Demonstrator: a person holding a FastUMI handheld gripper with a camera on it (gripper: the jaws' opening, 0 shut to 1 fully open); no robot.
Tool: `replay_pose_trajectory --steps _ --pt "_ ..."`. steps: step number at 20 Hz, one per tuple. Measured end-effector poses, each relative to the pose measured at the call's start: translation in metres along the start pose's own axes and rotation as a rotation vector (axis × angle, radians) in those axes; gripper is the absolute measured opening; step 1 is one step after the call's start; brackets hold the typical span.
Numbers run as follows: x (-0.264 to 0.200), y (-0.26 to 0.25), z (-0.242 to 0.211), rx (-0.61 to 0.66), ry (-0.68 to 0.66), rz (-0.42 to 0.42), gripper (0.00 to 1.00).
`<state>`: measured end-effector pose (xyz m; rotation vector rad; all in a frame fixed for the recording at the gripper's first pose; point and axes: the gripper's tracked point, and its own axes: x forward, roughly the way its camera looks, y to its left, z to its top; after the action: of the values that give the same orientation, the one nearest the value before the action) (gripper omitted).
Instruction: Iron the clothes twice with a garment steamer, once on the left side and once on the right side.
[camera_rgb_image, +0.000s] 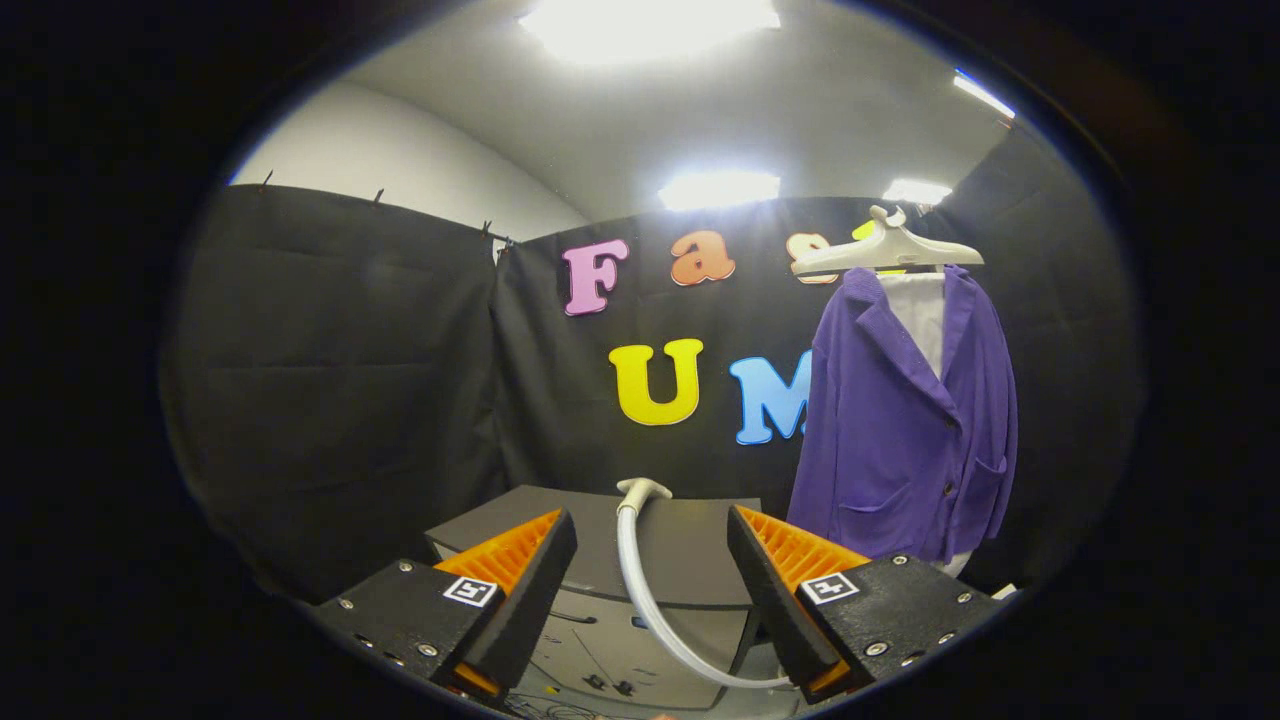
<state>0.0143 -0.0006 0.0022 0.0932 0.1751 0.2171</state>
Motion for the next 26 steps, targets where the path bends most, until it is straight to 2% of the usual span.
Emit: replay_pose_trajectory --steps 3,9,13,18,22,26 --pt "0.048 0.021 0.014 0.04 0.045 0.01 0.94" --pt "0.154 0.033 0.015 0.137 0.187 -0.1 0.94" --pt "0.221 0.033 -0.009 0.114 0.342 -0.167 0.95" --pt "0.29 0.036 -0.056 0.113 0.501 -0.166 0.95" --pt "0.33 0.022 -0.107 0.074 0.674 -0.192 0.95" --pt "0.358 0.02 -0.145 0.112 0.809 -0.185 0.95"
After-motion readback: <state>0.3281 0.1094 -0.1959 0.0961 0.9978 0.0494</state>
